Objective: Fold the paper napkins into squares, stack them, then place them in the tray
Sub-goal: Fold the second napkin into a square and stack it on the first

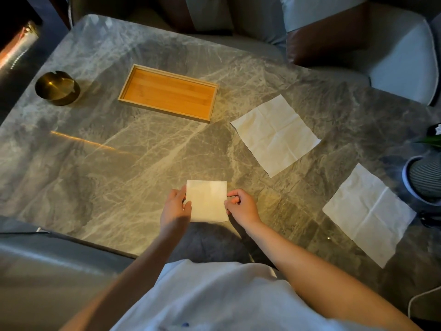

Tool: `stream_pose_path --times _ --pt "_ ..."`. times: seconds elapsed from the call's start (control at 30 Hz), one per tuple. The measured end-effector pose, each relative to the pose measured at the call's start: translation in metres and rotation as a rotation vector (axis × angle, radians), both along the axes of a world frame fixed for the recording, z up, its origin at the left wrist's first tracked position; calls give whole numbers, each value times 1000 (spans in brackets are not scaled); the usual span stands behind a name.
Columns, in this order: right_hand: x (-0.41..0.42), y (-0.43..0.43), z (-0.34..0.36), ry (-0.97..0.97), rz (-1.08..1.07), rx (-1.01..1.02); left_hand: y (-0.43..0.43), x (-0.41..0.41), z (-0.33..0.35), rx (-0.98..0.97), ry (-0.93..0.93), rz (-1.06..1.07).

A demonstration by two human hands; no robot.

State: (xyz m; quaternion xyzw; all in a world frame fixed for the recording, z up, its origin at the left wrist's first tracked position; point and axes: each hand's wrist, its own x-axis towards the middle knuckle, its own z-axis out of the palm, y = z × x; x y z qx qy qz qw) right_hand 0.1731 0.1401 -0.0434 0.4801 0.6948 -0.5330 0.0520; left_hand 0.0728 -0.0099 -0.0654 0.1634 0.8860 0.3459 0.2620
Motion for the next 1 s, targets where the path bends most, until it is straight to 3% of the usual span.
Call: stream_pose_path --times 0.67,0.73,0.87,1.0 --pt "21 -12 5 125 -26 -57 -2 11 20 73 38 1" --pt "33 -15 4 126 54 67 -1 14 27 18 120 -44" --pt "55 -10 5 17 356 527 2 20 28 -231 298 -258" --pt "79 4 6 -116 525 615 18 33 29 -326 380 -444"
